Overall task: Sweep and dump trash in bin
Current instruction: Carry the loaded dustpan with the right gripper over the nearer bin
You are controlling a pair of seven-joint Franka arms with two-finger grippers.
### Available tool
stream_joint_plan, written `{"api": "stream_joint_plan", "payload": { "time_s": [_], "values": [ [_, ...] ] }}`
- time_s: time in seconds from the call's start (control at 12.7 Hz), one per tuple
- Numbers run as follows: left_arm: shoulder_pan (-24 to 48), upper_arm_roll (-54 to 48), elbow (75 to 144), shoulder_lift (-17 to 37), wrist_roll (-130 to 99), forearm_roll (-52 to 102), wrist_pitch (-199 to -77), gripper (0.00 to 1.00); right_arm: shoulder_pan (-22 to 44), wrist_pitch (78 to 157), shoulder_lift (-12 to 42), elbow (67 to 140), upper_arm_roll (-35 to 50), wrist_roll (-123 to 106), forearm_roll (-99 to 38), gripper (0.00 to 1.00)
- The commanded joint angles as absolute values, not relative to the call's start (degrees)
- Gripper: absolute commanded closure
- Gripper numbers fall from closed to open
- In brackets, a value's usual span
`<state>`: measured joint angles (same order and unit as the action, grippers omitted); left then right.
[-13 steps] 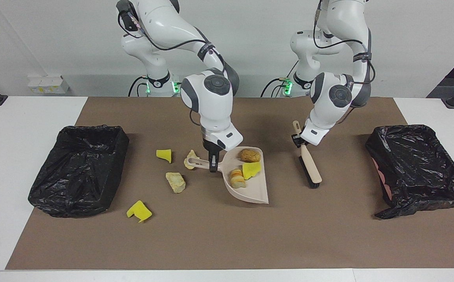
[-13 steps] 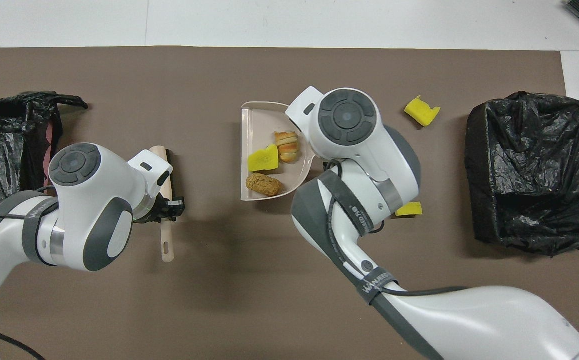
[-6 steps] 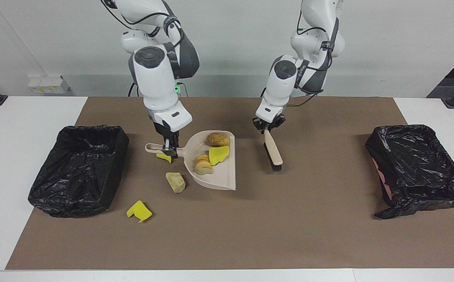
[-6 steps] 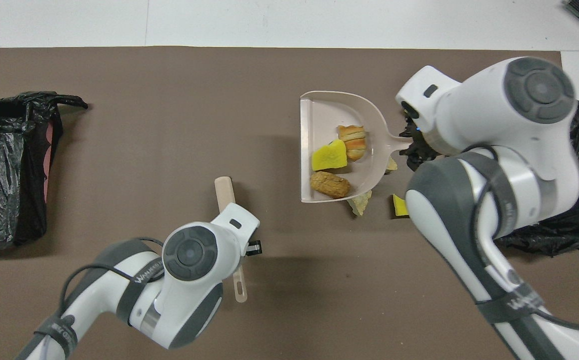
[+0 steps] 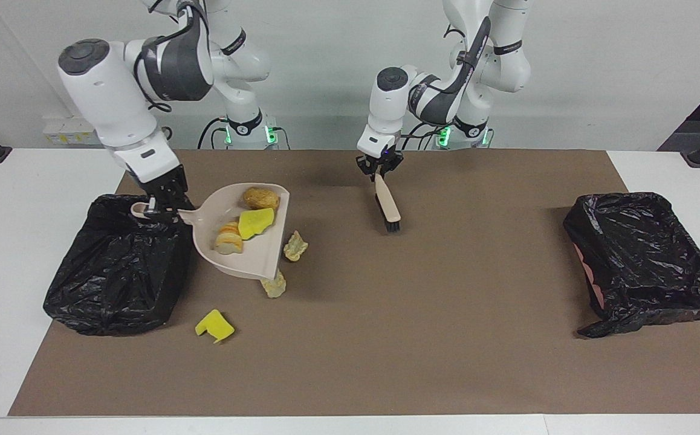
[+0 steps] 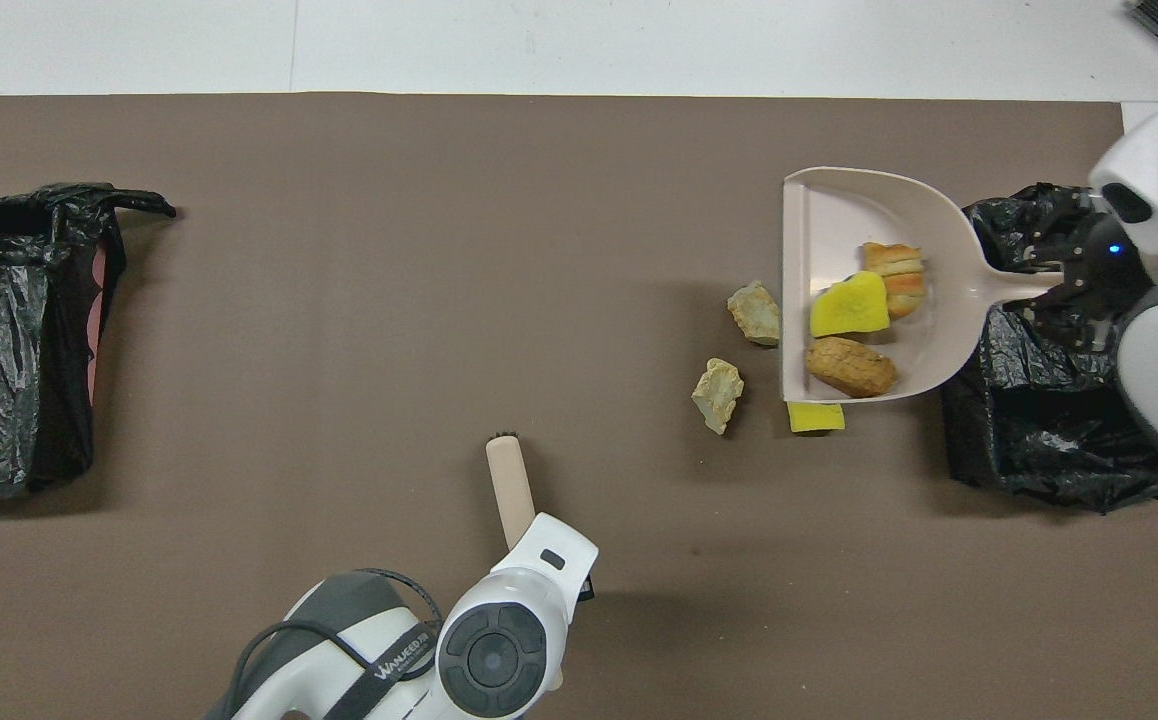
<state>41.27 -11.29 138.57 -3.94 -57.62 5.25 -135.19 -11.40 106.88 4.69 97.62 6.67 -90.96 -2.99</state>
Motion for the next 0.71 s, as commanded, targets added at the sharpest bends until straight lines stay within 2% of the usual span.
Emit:
{"api": "stream_joint_plan", "payload": {
  "time_s": [0.0,0.08,0.16,0.24,0.31,0.63],
  "values": [
    [42.37,-10.11,141.68,-5.28,-58.1,6.33,-138.6,1.0,-18.26,106.0,2.55,99.4,7.3,-97.98,-4.92,1.0],
    [42.1,-10.02,141.68,-5.19,-57.4,6.33,-138.86,1.0,-21.07,106.17,2.46,99.4,7.21,-98.95,-4.49,1.0],
    [41.66,-9.85,141.24,-4.84,-56.78,6.33,-138.61,0.6,-23.01,106.52,2.46,99.4,7.12,-99.92,-3.61,1.0],
    [40.09,-9.67,139.67,-3.53,-56.86,6.33,-138.08,0.06,-24.68,106.96,2.37,99.4,7.03,-101.5,-2.56,1.0],
    [36.86,-9.76,137.31,-2.56,-57.21,6.33,-136.42,0.0,-26.26,107.05,2.37,99.32,7.03,-101.69,-0.63,1.0],
    [25.34,-9.67,125.27,0.0,-52.23,5.89,-127.02,0.0,-30.93,109.51,2.37,99.14,7.03,-101.78,9.99,1.0]
  ]
}}
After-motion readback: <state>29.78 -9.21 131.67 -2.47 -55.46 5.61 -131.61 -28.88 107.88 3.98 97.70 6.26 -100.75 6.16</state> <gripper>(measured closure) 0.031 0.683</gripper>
